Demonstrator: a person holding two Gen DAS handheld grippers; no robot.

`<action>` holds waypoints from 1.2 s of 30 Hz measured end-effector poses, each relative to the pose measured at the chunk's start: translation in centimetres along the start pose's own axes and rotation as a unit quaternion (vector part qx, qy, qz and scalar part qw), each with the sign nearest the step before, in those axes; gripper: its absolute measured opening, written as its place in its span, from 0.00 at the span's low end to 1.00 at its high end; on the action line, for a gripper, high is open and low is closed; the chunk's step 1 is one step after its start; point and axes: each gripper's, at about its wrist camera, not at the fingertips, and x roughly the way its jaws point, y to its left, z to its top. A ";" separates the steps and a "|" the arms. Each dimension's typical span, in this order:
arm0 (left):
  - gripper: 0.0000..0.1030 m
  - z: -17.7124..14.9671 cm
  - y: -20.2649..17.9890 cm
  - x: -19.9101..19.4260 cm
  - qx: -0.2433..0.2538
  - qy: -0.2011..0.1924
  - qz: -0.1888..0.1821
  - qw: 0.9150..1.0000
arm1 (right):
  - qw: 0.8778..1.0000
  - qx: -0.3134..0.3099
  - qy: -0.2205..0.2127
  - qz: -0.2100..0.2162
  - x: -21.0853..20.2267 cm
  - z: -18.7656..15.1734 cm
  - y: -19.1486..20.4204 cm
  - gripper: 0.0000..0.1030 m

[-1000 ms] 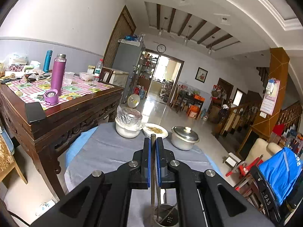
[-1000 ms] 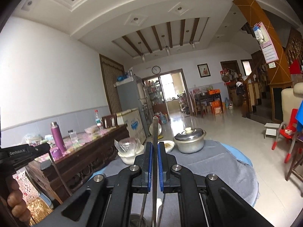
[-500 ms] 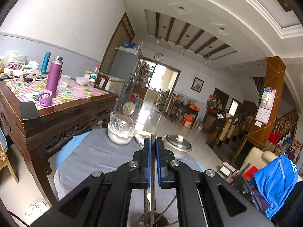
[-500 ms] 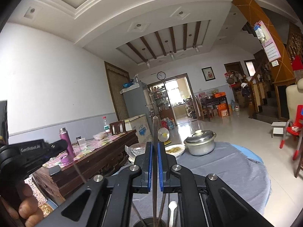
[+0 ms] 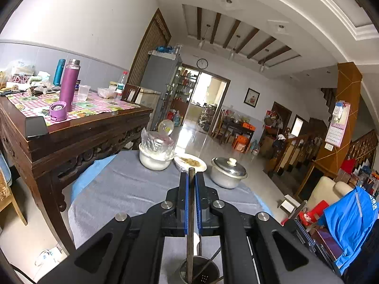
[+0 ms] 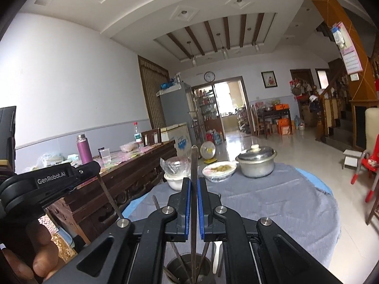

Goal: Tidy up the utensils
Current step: 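Lower the chopstick into the cup and open the right gripper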

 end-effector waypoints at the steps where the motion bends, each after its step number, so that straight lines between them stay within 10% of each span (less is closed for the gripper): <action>1: 0.05 -0.1 0.1 0.1 -0.002 0.005 -0.001 1.000 | 1.000 0.003 0.005 0.000 0.1 -0.1 -0.1 0.06; 27: 0.06 -0.9 0.6 1.3 -0.006 0.057 -0.009 0.998 | 0.999 0.030 0.040 0.002 1.2 -0.3 -1.0 0.08; 36: 0.26 -0.9 0.8 1.2 -0.009 0.059 -0.007 0.998 | 0.998 0.050 0.031 -0.007 0.7 -0.2 -1.9 0.26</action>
